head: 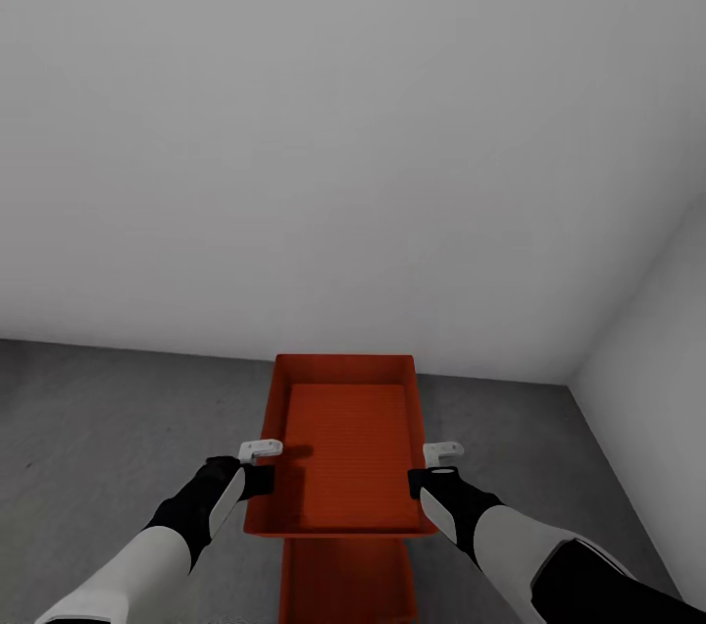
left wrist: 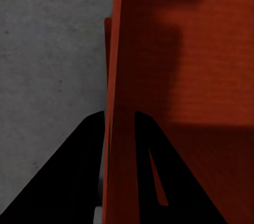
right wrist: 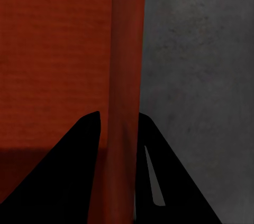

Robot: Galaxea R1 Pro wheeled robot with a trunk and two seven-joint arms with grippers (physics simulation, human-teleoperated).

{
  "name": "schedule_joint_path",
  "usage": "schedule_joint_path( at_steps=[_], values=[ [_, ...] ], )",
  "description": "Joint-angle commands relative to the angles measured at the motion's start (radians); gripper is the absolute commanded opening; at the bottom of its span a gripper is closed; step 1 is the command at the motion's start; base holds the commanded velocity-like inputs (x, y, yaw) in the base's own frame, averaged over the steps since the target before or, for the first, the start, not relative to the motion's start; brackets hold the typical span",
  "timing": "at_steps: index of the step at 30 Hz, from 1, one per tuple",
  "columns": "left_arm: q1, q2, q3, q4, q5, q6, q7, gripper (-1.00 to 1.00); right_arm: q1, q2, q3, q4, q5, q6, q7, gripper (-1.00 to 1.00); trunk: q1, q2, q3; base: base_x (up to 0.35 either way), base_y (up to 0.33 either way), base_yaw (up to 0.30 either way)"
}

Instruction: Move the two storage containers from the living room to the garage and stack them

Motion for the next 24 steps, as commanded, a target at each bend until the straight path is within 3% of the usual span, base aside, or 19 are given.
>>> schedule_joint_path(
  at_steps=[1,24],
  values=[
    [-0.001,0.001,-0.005,-0.004,-0.036,-0.028,0.021,-1.00,0.000,-0.001,0.011,0.003,-0.010,0.007,-0.011,-1.00,0.000,-0.002,-0.004,0.000,0.000,0.000],
    [0.000,0.001,-0.005,-0.004,-0.036,-0.028,0.020,-1.00,0.000,-0.002,0.011,0.003,-0.010,0.007,-0.011,-1.00,0.000,-0.002,-0.041,0.000,0.000,0.000]
  ],
)
